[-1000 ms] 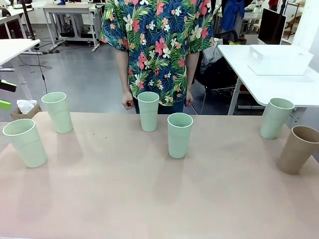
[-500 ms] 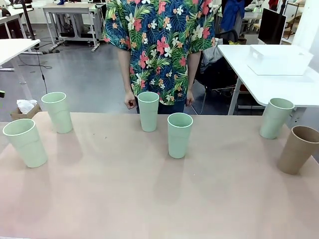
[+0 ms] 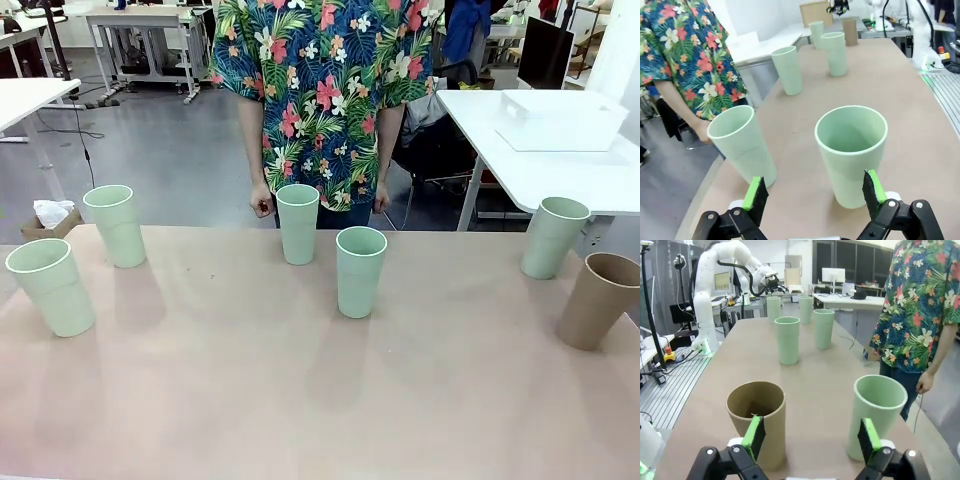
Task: Stack the cups and store them in the basket.
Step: Pick up two Reusable plastic cups , one in each hand.
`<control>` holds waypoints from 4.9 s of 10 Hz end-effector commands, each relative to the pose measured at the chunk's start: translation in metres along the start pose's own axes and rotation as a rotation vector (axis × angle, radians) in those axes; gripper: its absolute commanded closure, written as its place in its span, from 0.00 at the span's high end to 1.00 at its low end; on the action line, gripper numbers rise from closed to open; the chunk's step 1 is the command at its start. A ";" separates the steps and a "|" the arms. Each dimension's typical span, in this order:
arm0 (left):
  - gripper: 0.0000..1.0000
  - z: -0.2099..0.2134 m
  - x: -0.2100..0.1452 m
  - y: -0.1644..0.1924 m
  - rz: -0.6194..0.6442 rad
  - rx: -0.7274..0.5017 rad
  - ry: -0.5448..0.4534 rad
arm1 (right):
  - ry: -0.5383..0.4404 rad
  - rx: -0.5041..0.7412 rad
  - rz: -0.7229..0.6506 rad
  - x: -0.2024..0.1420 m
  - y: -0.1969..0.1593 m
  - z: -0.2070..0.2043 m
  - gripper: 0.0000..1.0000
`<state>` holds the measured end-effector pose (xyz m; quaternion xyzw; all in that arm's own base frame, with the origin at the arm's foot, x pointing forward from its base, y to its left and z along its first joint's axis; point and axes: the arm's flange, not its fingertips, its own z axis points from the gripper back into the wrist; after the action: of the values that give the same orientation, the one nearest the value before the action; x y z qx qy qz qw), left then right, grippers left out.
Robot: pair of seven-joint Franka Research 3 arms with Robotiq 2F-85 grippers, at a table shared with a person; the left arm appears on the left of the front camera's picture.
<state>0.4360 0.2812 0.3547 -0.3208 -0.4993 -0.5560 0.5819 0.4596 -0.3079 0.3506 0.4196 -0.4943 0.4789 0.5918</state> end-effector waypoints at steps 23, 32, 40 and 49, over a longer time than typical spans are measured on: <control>1.00 -0.055 -0.085 -0.008 0.132 0.023 -0.146 | -0.091 0.097 -0.017 -0.099 0.046 -0.062 1.00; 1.00 -0.064 -0.094 -0.008 0.111 -0.191 -0.145 | -0.076 0.135 -0.068 -0.105 0.047 -0.072 1.00; 1.00 -0.091 -0.101 -0.020 0.118 -0.259 -0.173 | -0.085 0.171 -0.110 -0.109 0.055 -0.084 1.00; 1.00 -0.114 -0.100 -0.023 0.106 -0.296 -0.209 | -0.141 0.150 -0.175 -0.103 0.057 -0.117 1.00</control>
<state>0.4658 0.2054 0.2323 -0.4938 -0.4459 -0.5413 0.5141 0.4179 -0.2092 0.2223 0.5356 -0.4551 0.4468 0.5535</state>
